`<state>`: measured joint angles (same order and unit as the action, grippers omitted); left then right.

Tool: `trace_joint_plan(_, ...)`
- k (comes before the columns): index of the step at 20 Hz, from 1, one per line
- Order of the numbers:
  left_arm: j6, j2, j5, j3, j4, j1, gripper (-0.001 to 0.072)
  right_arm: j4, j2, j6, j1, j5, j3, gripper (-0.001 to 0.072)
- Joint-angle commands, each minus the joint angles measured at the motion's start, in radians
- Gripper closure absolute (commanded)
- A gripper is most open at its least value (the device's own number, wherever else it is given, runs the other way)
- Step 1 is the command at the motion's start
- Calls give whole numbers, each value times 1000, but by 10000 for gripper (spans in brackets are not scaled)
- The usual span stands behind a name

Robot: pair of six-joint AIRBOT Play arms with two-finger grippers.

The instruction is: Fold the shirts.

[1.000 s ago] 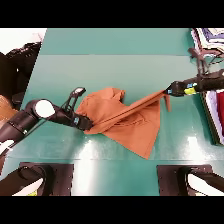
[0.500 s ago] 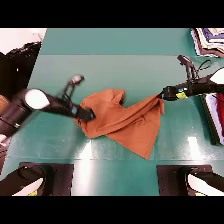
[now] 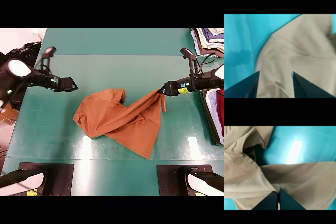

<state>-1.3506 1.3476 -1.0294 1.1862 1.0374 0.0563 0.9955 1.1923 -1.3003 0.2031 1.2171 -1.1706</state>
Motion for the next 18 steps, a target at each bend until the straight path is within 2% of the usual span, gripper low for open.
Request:
trace_joint_plan(1, 79, 205, 6, 27, -79, -28, 214, -1, -1, -2, 0, 28, -5, 697)
trace_joint_plan(4, 134, 310, -7, 71, -152, -27, 214, -1, -1, -2, 1, 34, -4, 697)
trace_joint_plan(8, 155, 338, 11, 80, -151, -7, 214, -1, -1, -2, 0, 31, -5, 696)
trace_joint_plan(16, 155, 344, 26, 80, -144, 100, 216, -1, -1, -18, 1, 26, -5, 696)
trace_joint_plan(17, 155, 344, 28, 80, -142, 106, 229, -1, -1, -19, 1, 24, -5, 697)
trace_joint_plan(18, 154, 344, 36, 80, -145, 106, 417, -1, -1, -19, 0, 23, -5, 696)
